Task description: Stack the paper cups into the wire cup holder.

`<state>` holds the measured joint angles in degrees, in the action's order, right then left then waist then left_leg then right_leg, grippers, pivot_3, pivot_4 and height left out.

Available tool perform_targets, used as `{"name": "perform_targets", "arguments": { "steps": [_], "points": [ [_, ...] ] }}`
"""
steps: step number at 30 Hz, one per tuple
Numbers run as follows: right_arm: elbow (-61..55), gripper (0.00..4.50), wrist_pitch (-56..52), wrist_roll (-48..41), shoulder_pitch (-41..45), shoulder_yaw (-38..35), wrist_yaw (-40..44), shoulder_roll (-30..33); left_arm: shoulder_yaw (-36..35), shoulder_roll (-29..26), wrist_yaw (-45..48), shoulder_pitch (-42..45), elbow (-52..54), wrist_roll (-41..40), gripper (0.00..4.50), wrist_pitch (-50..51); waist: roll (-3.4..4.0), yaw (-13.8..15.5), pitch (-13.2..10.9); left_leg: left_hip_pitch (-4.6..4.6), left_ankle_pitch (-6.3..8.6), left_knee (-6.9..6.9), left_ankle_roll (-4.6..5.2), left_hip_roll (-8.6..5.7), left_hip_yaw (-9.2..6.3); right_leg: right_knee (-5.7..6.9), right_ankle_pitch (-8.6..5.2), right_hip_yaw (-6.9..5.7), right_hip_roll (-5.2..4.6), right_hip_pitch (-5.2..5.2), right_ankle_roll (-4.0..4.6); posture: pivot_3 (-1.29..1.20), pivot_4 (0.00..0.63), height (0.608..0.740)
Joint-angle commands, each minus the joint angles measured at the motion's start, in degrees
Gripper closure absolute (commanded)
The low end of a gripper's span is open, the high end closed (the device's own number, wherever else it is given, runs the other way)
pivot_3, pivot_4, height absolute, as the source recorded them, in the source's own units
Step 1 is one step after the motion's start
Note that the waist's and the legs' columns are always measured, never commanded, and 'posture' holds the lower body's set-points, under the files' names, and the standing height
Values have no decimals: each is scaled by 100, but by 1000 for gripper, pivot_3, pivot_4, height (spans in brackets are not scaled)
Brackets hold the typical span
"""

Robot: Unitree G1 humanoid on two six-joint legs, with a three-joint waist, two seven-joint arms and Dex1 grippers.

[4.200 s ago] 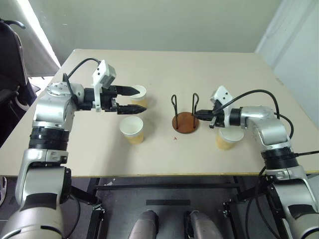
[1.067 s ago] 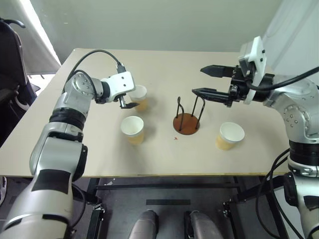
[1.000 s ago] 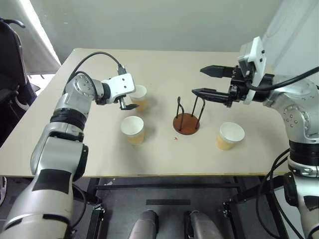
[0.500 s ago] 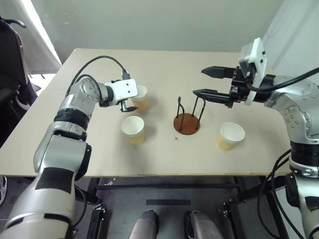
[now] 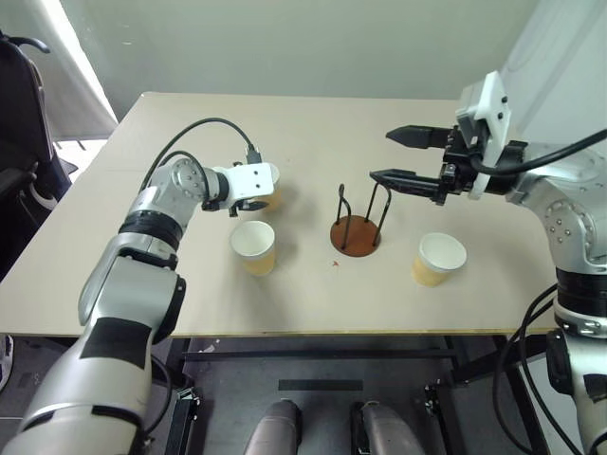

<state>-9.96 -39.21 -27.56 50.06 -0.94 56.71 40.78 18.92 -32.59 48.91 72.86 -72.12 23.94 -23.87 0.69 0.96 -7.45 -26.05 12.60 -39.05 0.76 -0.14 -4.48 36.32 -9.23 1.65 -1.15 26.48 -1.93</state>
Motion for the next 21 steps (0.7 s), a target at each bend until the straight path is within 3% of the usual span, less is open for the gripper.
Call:
{"name": "perform_targets", "arguments": {
  "steps": [1, 4, 11, 21],
  "points": [
    [-83, 932, 139, 26, 53, -120, 0, 146, -26, -40, 119, 170, 34, -13, 3437, -90, 0, 1, 0, 0, 0, 0, 0, 0, 0, 0, 0, 0, -1, 0, 0, 0, 150, 740],
    [-33, 932, 177, 46, 31, -148, 27, 238, -44, -63, 192, 189, 43, -23, 4456, -104, 0, 1, 0, 0, 0, 0, 0, 0, -1, 1, 0, 1, -1, 0, 0, 0, 150, 740],
    [55, 932, 227, 9, -22, -214, 186, 484, -115, -143, 399, 341, 106, -95, 4456, -160, 0, 4, 0, 0, 0, -1, 0, 1, -1, 1, 0, 2, -2, 0, -1, 0, 150, 740],
    [679, 932, 796, 283, -69, -90, 994, 1193, -777, -40, 1566, 983, 394, -980, 4456, 246, -1, 38, 0, -4, 7, -1, 14, -2, 11, -10, 1, 3, 2, -4, -8, 0, 150, 740]
  ]
}}
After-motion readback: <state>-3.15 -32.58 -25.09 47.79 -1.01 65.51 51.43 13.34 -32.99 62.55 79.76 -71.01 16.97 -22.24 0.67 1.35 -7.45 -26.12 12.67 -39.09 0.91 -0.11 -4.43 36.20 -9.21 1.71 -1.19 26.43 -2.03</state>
